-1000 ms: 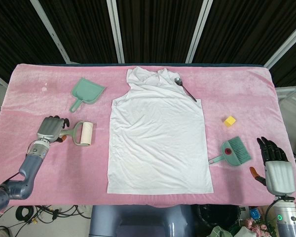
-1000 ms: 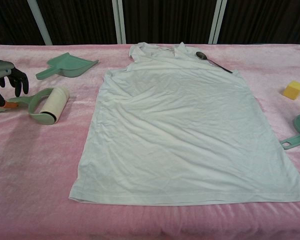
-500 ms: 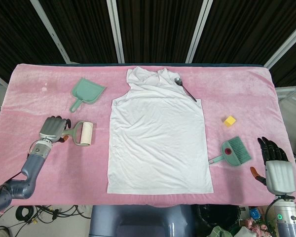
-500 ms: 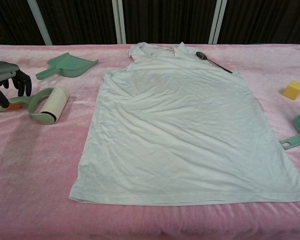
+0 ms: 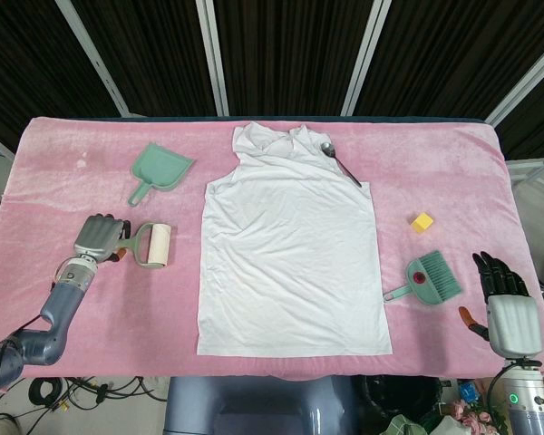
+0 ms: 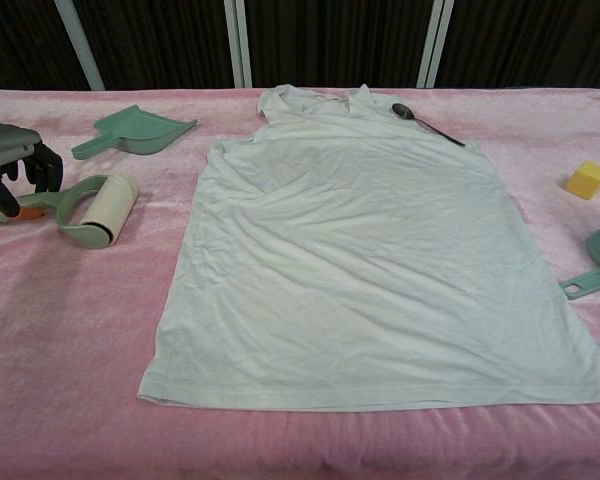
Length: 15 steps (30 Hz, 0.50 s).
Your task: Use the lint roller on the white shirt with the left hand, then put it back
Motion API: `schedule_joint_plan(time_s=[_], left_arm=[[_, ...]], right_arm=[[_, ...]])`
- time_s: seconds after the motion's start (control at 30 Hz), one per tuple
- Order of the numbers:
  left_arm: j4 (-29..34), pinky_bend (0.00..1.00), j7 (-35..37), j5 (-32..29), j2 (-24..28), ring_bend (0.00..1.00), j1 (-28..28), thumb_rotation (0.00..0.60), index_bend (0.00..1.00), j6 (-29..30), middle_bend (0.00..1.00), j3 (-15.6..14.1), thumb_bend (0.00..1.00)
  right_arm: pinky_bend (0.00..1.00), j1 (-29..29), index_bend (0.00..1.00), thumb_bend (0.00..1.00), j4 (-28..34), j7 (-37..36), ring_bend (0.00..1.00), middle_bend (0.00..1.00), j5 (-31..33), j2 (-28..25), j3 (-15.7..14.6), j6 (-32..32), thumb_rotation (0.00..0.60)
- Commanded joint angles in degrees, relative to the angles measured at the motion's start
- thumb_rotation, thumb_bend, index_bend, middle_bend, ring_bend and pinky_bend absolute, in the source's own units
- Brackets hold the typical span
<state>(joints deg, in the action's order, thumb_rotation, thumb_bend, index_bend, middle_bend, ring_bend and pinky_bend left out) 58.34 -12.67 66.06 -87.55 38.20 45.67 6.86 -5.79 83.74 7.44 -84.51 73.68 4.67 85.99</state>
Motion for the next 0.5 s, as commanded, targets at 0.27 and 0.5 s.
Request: schedule_joint_plan(time_s=[0.27, 0.5], left_arm=[[0.66, 0.45, 1.06, 1.85, 1.56, 0.41, -0.64, 0.6, 0.63, 2.69, 0.6, 0.09, 0.55], [8.32, 0.46, 4.45, 4.55, 6.5, 0.41, -0.5, 0.6, 0.63, 4.27, 0.6, 0.89, 0.55]], right_arm=[[0.22, -0.09, 0.02, 0.12, 0.14, 0.73, 0.12, 0.08, 0.61, 0.34, -0.05, -0.88, 0.6], [0.21, 0.11, 0.02, 0.12, 0.73, 1.0, 0.12, 0.08, 0.91, 0.13, 0.23, -0.56, 0.6]])
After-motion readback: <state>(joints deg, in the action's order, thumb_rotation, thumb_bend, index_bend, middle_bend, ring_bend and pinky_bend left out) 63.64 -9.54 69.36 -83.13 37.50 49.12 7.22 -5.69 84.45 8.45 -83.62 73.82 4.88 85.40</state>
